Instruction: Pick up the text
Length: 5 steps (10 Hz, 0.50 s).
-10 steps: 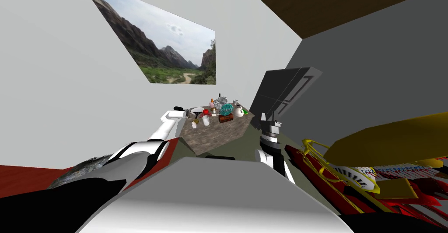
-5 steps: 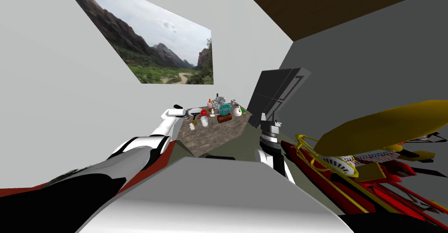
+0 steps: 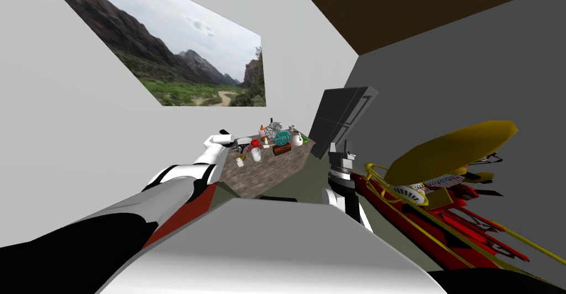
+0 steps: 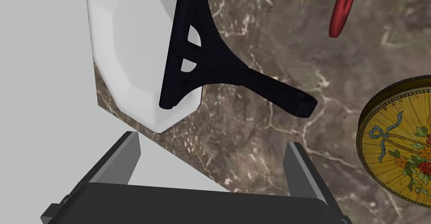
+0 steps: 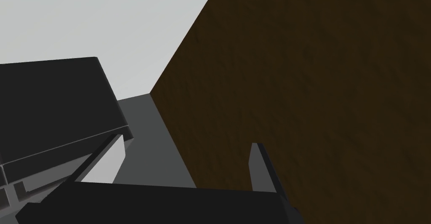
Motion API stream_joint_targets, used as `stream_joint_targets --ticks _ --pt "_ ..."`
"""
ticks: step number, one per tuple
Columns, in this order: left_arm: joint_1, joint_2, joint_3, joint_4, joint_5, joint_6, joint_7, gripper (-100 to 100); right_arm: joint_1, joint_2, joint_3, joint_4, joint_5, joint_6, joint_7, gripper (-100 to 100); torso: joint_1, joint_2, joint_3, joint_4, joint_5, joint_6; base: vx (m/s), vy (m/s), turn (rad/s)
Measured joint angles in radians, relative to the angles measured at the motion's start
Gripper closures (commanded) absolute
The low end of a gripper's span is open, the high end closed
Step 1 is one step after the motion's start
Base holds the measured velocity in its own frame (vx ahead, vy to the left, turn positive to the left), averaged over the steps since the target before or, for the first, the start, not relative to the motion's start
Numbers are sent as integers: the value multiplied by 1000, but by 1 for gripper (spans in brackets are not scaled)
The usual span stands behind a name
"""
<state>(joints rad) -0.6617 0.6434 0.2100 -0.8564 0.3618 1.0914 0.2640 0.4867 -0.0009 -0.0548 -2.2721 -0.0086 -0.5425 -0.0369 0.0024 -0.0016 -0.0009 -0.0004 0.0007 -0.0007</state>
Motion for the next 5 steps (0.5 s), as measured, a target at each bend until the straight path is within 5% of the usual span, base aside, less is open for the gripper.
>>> stream_joint_targets --ticks 3,5 --pt "-32 1 11 48 10 95 10 -100 0 0 0 0 0 0 0 0 0 0 0 0 0 -1 9 34 -71" --pt "-45 4 11 79 12 106 7 -100 0 0 0 0 0 0 0 0 -2 0 0 0 0 -1 3 8 -79"
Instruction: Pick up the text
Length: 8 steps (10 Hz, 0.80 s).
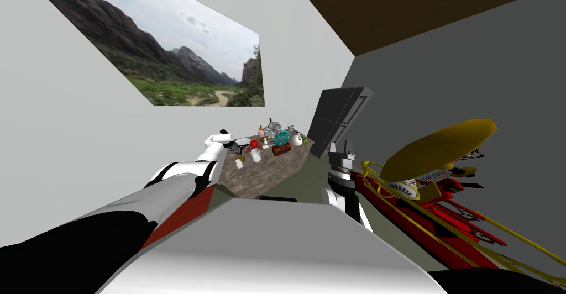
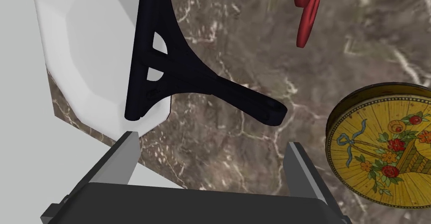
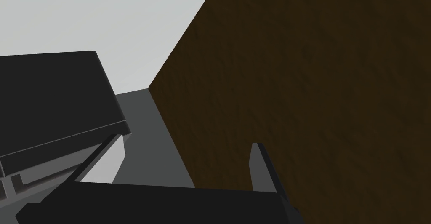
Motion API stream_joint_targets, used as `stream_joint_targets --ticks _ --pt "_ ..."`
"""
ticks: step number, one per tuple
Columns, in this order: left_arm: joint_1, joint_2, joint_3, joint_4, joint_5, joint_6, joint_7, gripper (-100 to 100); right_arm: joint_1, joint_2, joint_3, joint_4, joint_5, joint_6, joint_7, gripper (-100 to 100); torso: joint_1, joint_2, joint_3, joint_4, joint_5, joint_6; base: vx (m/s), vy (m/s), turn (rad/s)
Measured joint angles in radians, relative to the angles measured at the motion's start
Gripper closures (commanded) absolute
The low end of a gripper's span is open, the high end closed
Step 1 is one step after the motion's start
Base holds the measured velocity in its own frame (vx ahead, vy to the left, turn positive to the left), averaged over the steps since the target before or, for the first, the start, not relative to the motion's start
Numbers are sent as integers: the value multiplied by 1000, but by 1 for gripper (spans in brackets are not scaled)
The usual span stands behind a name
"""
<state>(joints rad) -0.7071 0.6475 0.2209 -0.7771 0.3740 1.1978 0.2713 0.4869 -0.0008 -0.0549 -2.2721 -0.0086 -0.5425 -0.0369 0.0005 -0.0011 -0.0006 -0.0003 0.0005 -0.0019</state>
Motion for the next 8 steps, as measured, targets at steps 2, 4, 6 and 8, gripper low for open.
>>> stream_joint_targets --ticks 2,4,6,8 --pt "-49 3 3 75 6 24 -7 -100 0 0 0 0 0 0 0 0 1 0 0 0 0 0 8 40 -107" --pt "-72 4 10 114 14 67 -6 -100 0 0 0 0 0 0 0 0 3 0 0 0 1 0 9 44 -103" --pt "-92 5 17 144 22 118 -4 -100 0 0 0 0 0 0 0 0 2 0 0 0 0 0 5 33 -103" --pt "-124 8 22 194 29 155 -8 -100 0 0 0 0 0 0 0 0 2 0 0 0 0 0 8 35 -76"
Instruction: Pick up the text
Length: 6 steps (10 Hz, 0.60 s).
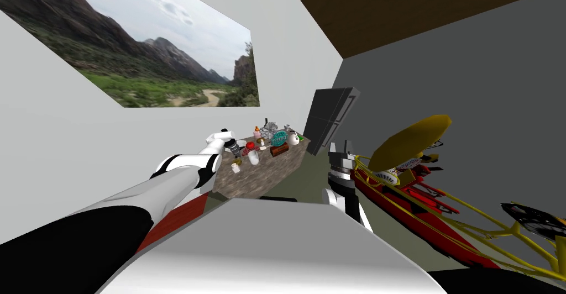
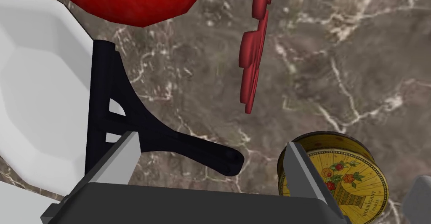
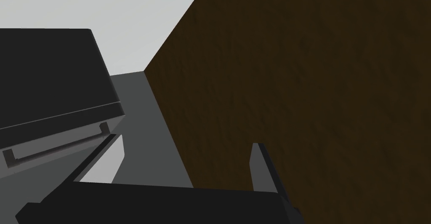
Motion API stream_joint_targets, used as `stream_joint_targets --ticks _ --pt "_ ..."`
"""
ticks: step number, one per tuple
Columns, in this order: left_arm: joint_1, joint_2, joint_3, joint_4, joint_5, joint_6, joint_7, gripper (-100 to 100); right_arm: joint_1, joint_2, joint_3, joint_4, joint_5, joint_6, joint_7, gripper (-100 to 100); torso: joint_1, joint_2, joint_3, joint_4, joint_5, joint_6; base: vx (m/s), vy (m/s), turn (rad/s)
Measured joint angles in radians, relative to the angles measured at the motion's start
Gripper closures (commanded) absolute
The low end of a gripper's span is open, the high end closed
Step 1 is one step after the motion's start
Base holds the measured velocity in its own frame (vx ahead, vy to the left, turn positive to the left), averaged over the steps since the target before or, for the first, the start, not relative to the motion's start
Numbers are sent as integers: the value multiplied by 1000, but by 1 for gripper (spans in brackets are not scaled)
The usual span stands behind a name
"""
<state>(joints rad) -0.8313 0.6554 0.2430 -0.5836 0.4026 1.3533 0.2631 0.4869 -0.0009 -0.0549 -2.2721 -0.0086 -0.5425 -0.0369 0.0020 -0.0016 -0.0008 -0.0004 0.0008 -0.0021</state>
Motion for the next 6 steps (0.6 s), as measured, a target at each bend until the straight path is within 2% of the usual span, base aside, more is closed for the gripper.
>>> stream_joint_targets --ticks 2,4,5,6 --pt "-16 -5 4 25 5 34 4 -100 0 0 0 0 0 0 0 0 0 0 0 0 0 0 5 30 -64" --pt "-58 -3 8 102 10 54 -7 -100 0 0 0 0 0 0 0 0 0 0 0 0 0 0 7 40 -89" --pt "-56 -5 11 93 13 75 -4 -100 0 0 0 0 0 0 0 0 0 0 0 0 0 0 13 38 -80" --pt "-73 -4 13 116 16 94 -3 -100 0 0 0 0 0 0 0 0 0 0 0 0 0 0 6 21 -27"
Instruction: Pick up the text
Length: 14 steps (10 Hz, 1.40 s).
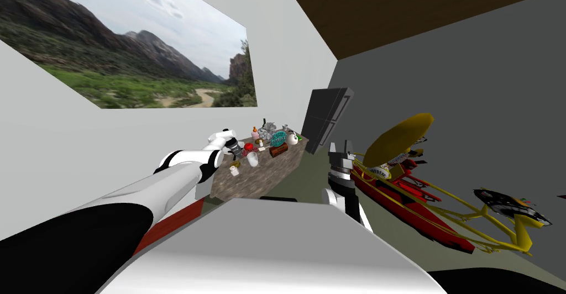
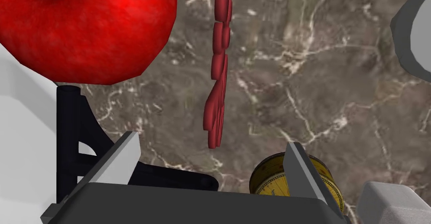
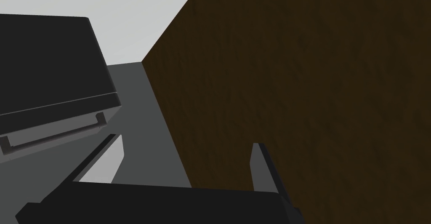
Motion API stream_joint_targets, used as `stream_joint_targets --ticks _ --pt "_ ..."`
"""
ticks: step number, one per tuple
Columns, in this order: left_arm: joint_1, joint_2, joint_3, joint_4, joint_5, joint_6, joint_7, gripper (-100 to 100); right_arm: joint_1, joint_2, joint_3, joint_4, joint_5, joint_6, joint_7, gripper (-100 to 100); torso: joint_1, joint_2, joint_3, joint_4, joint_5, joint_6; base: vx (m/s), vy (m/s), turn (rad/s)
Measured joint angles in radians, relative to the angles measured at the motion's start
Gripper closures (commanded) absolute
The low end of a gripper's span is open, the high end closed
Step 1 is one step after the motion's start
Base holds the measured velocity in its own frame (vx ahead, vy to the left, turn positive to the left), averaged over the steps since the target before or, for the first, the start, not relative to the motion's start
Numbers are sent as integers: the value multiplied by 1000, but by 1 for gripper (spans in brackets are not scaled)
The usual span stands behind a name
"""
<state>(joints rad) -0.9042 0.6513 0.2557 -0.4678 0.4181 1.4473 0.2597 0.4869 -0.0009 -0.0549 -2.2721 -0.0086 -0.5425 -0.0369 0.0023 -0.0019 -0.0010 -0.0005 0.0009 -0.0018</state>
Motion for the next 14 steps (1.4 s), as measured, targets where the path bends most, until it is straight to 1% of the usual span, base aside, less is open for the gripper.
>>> stream_joint_targets --ticks 1,2,3,4,5,9,10,11,12,13,14 --pt "-2 0 0 4 0 4 0 0 0 0 0 0 0 0 0 0 -1 0 0 0 0 -1 0 0 0" --pt "-2 0 0 3 0 4 0 -100 0 0 0 0 0 0 0 0 -2 1 0 0 0 0 18 5 3" --pt "-6 -5 -1 26 -2 -15 -5 -100 0 0 0 0 0 0 0 0 -2 0 0 0 0 0 27 8 3" --pt "23 -17 3 -1 -1 -24 -2 -100 0 0 0 0 0 0 0 0 -2 -1 0 0 0 -1 10 3 1" --pt "27 -19 3 -6 0 -24 -1 100 0 0 0 0 0 0 0 0 -2 0 0 0 0 0 0 0 0" --pt "27 -19 4 -4 0 -22 0 100 0 0 0 0 0 0 0 0 -2 0 0 0 -1 0 0 0 0" --pt "26 -19 4 -4 0 -21 0 0 0 0 0 0 0 0 0 0 -2 0 0 0 0 0 0 0 0" --pt "26 -19 4 -4 0 -21 0 100 0 0 0 0 0 0 0 0 -2 0 0 0 0 0 7 4 6" --pt "21 -22 2 15 -2 -37 -3 100 0 0 0 0 0 0 0 0 -1 -1 -1 -1 1 1 -14 -7 -12" --pt "28 -16 3 -21 0 -13 3 100 0 0 0 0 0 0 0 0 -2 -1 -1 -1 0 1 -25 -9 -6" --pt "12 -6 2 -15 1 4 4 100 0 0 0 0 0 0 0 0 -2 0 0 -1 0 1 -10 -2 -1"
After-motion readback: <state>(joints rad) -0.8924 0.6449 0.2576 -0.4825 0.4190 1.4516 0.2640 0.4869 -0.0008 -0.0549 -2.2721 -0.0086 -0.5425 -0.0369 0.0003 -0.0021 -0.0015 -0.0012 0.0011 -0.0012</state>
